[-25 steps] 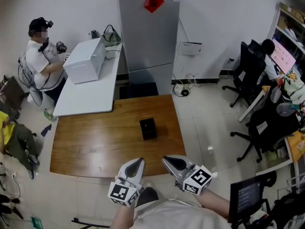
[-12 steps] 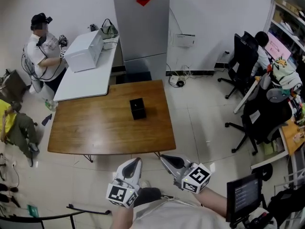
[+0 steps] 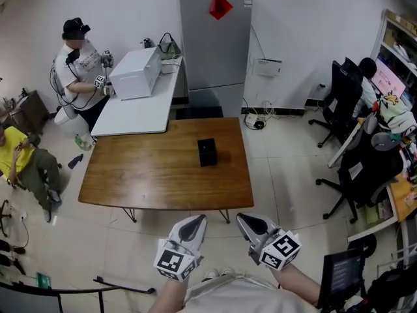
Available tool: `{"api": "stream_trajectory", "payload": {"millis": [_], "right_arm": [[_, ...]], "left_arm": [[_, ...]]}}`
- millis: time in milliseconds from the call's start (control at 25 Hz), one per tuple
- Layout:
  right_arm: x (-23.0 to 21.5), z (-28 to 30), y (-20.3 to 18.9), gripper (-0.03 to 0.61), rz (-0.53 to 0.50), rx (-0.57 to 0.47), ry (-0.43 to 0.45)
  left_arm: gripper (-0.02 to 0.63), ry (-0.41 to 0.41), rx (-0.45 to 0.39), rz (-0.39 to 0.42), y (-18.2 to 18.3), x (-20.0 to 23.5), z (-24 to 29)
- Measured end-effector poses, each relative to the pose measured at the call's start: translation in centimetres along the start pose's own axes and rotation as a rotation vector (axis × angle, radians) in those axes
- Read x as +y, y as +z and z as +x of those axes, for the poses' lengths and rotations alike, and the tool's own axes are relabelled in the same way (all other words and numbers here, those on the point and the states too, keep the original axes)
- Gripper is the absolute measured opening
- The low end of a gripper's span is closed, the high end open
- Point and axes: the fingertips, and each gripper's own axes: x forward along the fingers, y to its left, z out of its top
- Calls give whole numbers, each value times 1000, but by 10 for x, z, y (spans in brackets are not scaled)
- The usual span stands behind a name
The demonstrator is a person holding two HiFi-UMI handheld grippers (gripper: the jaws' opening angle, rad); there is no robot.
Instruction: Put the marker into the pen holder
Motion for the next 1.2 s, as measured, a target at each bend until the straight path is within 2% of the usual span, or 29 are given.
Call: {"api": "stream_trajectory", "payload": {"millis": [200,480,760,1200], "right_arm": [[13,-3,10,0,-10,-32,-11],[28,-1,11,2,-44,-22,18],[36,2,5,2,-72,1,10],[37,10,5,2,-86,2,15]], "left_arm": [[15,-19,-13,-2,3,1,-13],[15,-27,-5,-15,-2,-1,-32],[15,-35,-32,23,13,-2,-36],[15,-39,-42,19,14,9,-33]]}}
